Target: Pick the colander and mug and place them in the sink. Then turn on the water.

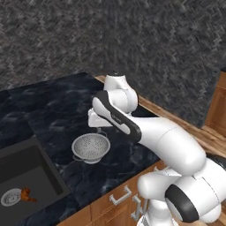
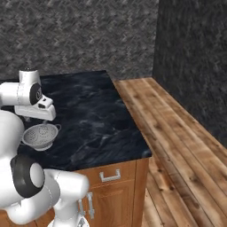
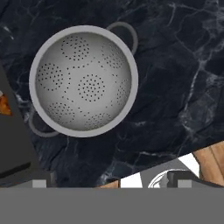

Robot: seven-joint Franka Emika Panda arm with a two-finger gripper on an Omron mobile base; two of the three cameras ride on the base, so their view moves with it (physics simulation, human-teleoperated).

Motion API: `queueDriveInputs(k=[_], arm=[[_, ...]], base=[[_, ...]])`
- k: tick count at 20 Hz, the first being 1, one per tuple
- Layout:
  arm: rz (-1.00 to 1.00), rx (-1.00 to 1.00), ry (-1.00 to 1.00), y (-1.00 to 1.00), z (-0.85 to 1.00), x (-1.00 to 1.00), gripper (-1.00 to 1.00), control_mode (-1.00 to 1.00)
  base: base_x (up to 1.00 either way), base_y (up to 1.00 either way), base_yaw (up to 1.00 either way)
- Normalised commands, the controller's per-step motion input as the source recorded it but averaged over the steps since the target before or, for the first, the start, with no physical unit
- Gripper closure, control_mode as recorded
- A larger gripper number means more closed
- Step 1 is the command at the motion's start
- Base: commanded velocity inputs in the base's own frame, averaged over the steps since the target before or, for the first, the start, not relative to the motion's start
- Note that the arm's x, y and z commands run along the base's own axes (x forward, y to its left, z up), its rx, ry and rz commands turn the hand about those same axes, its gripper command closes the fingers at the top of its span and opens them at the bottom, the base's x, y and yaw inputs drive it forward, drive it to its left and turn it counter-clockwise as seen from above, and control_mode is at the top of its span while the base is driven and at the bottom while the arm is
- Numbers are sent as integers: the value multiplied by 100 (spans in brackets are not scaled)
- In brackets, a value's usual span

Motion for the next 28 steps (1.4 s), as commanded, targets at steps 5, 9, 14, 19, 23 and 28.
queueDriveInputs(k=[5,9,14,19,23,28], arm=[[-33,0,9,-4,-15,10,-100,-100],[-29,1,12,-3,-15,3,-100,-100],[-13,0,13,-20,-18,0,-100,-100],[-1,0,3,-32,-22,-3,-100,-100],[0,0,0,-13,-21,0,-100,-100],[0,-3,-4,0,-24,0,-100,-100]], base=[[0,0,0],[0,0,0],[0,0,0],[0,0,0],[0,0,0],[0,0,0]])
